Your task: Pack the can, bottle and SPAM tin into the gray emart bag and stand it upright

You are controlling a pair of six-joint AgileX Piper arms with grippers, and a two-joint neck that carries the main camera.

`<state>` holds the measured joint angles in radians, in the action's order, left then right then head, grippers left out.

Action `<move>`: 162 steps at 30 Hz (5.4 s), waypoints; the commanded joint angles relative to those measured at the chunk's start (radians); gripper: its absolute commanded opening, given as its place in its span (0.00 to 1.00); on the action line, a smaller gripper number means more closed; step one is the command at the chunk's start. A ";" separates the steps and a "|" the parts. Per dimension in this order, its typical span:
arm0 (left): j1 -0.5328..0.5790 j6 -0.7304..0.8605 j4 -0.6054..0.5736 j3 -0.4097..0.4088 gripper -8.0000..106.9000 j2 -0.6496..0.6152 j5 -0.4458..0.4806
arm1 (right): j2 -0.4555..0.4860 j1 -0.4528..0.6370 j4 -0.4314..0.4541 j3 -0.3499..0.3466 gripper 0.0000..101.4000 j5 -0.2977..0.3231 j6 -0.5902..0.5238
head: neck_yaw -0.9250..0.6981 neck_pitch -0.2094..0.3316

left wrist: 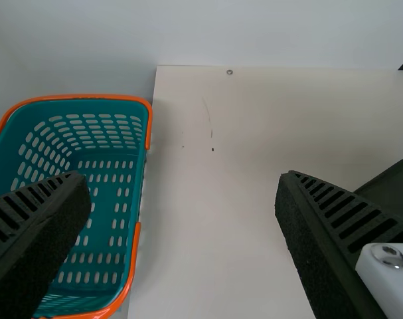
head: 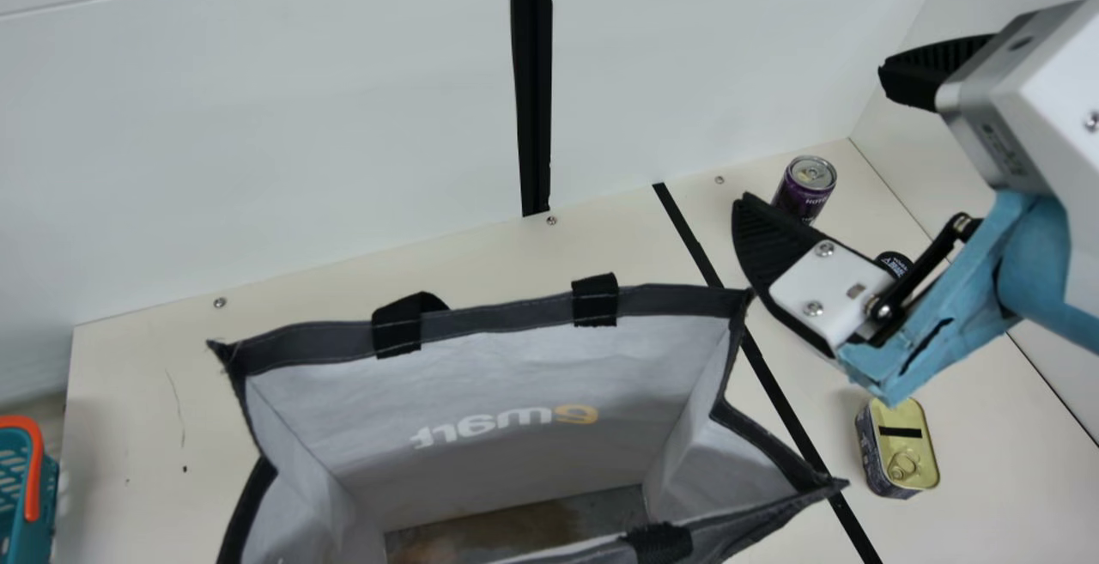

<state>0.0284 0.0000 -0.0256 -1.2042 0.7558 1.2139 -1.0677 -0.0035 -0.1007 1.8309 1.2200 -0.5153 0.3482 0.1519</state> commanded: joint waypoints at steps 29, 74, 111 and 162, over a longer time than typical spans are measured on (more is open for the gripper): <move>0.000 0.000 0.000 0.000 0.85 0.000 0.000 | -0.031 0.422 -0.134 -0.176 0.94 0.000 -0.130 | 0.001 0.023; 0.000 0.000 0.000 0.000 0.85 0.000 0.000 | -0.027 0.617 -0.118 -0.318 0.94 -0.002 -0.250 | 0.001 0.023; 0.268 -0.182 0.180 -0.138 0.85 0.217 -0.151 | -0.027 0.617 -0.118 -0.318 0.94 -0.002 -0.250 | 0.001 0.023; 0.340 0.235 -0.079 -0.690 0.85 0.554 -0.122 | -0.027 0.617 -0.118 -0.318 0.94 -0.002 -0.250 | 0.001 0.023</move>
<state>0.3659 0.2260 -0.1013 -1.8798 1.3052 1.0883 -1.0943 0.6139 -0.2187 1.5126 1.2181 -0.7657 0.3482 0.1503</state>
